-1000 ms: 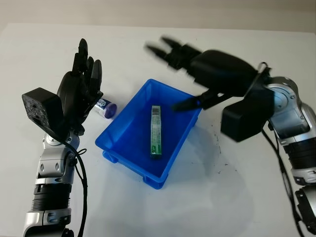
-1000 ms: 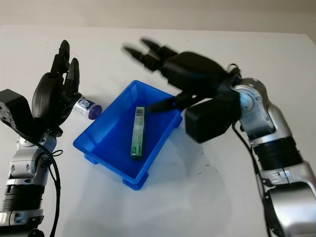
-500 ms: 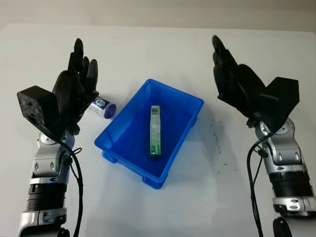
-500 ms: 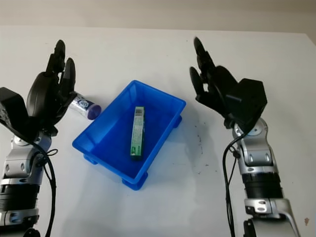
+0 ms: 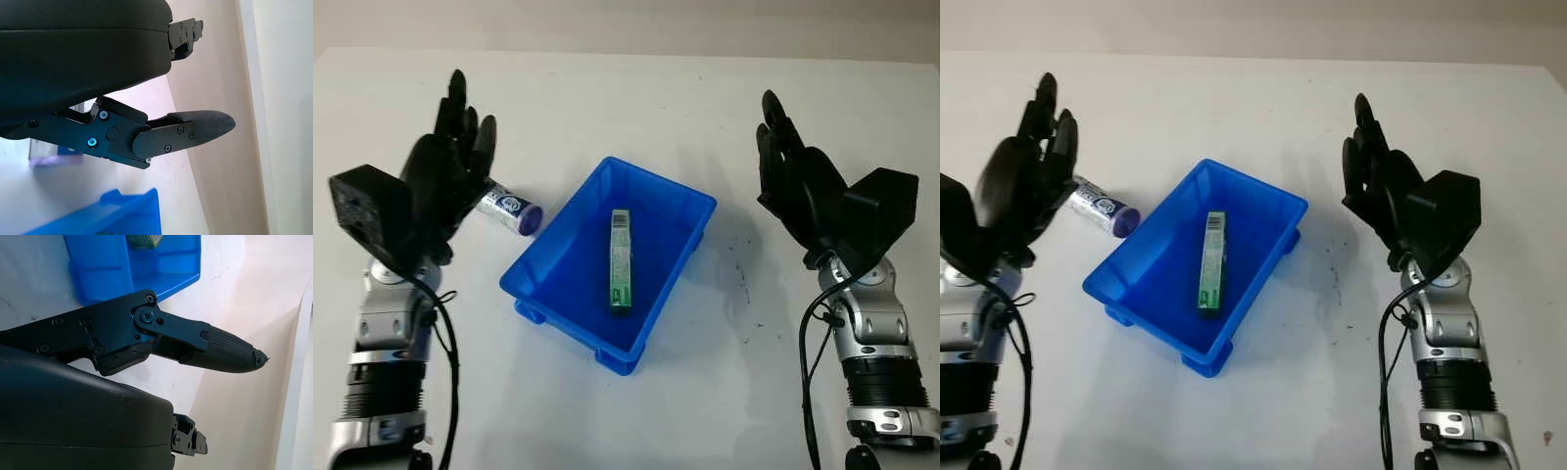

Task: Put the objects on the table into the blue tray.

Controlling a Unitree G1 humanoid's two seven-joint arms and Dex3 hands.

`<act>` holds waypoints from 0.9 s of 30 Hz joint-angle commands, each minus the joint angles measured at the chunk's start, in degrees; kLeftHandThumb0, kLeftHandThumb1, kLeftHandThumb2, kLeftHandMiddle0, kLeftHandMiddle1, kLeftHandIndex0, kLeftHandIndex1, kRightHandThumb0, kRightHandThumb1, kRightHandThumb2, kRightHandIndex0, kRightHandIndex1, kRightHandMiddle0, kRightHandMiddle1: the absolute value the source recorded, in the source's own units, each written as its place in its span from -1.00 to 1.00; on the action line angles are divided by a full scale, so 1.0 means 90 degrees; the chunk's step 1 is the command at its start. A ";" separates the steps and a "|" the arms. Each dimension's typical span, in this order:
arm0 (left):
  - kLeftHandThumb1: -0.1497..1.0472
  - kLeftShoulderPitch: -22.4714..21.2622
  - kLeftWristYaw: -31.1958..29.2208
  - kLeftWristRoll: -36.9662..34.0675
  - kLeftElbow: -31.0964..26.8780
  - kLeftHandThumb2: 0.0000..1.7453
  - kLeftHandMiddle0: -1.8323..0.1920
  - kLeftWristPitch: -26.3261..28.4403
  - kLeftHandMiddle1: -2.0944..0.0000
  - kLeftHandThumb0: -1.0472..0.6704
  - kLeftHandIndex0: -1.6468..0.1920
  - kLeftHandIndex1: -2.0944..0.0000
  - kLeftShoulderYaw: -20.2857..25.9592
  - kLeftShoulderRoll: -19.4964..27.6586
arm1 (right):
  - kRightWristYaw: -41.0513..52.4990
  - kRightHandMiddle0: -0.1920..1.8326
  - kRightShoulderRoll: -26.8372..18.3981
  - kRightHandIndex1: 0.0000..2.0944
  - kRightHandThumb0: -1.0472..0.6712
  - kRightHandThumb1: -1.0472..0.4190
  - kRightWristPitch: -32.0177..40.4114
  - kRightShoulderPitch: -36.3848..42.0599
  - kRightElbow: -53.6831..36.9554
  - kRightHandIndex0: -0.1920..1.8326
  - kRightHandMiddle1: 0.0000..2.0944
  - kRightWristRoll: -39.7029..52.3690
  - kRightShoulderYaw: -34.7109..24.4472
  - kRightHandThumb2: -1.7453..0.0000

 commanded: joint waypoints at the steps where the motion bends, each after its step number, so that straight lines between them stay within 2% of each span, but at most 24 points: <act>1: 1.00 -0.0078 -0.0059 0.0095 -0.0084 -0.38 1.00 -0.0006 1.00 -0.61 1.00 1.00 0.0073 0.0238 | -0.0100 -1.00 0.0079 -1.00 -0.76 -1.00 0.0084 0.0096 -0.0216 -1.00 -1.00 0.0077 -0.0129 0.14; 5: 1.00 -0.0100 -0.0195 0.0808 -0.0221 -0.41 0.98 -0.0112 0.97 -0.50 0.96 0.98 -0.0125 0.0960 | -0.0205 -1.00 0.0125 -1.00 -0.78 -1.00 0.0177 0.0140 -0.0336 -1.00 -1.00 0.0113 -0.0193 0.15; 8: 1.00 -0.0361 -0.0859 0.0867 -0.0094 -0.74 0.97 0.0115 0.96 -0.46 0.95 0.96 -0.0140 0.1608 | -0.0203 -1.00 0.0100 -1.00 -0.76 -1.00 0.0151 0.0142 -0.0326 -1.00 -1.00 0.0114 -0.0226 0.14; 10: 0.92 -0.0601 -0.1386 0.1014 0.0112 -0.88 0.97 0.0025 0.96 -0.42 0.94 0.96 -0.0255 0.2130 | -0.0171 -1.00 0.0080 -1.00 -0.75 -1.00 0.0130 0.0135 -0.0293 -1.00 -1.00 0.0121 -0.0254 0.14; 13: 0.81 -0.0966 -0.1601 0.1939 0.0385 -0.94 0.90 -0.0341 0.93 -0.45 0.87 0.93 -0.0734 0.2849 | -0.0188 -1.00 0.0056 -1.00 -0.74 -1.00 0.0171 0.0138 -0.0321 -1.00 -1.00 0.0094 -0.0273 0.14; 15: 0.75 -0.1150 -0.1618 0.2510 0.0513 -0.96 0.88 -0.0705 0.93 -0.38 0.85 0.93 -0.1055 0.3141 | -0.0200 -1.00 0.0043 -1.00 -0.74 -1.00 0.0176 0.0140 -0.0318 -1.00 -1.00 0.0082 -0.0287 0.14; 20: 0.68 -0.1498 -0.1545 0.3614 0.1071 -0.96 0.92 -0.1754 0.95 -0.30 0.86 0.94 -0.1767 0.3506 | -0.0162 -1.00 0.0024 -1.00 -0.73 -1.00 0.0095 0.0127 -0.0253 -1.00 -1.00 0.0096 -0.0322 0.15; 27: 0.60 -0.1965 -0.1348 0.4799 0.1695 -0.95 0.91 -0.2745 0.95 -0.30 0.86 0.95 -0.2563 0.3528 | -0.0232 -1.00 0.0025 -1.00 -0.70 -1.00 0.0086 0.0190 -0.0347 -1.00 -1.00 0.0013 -0.0310 0.16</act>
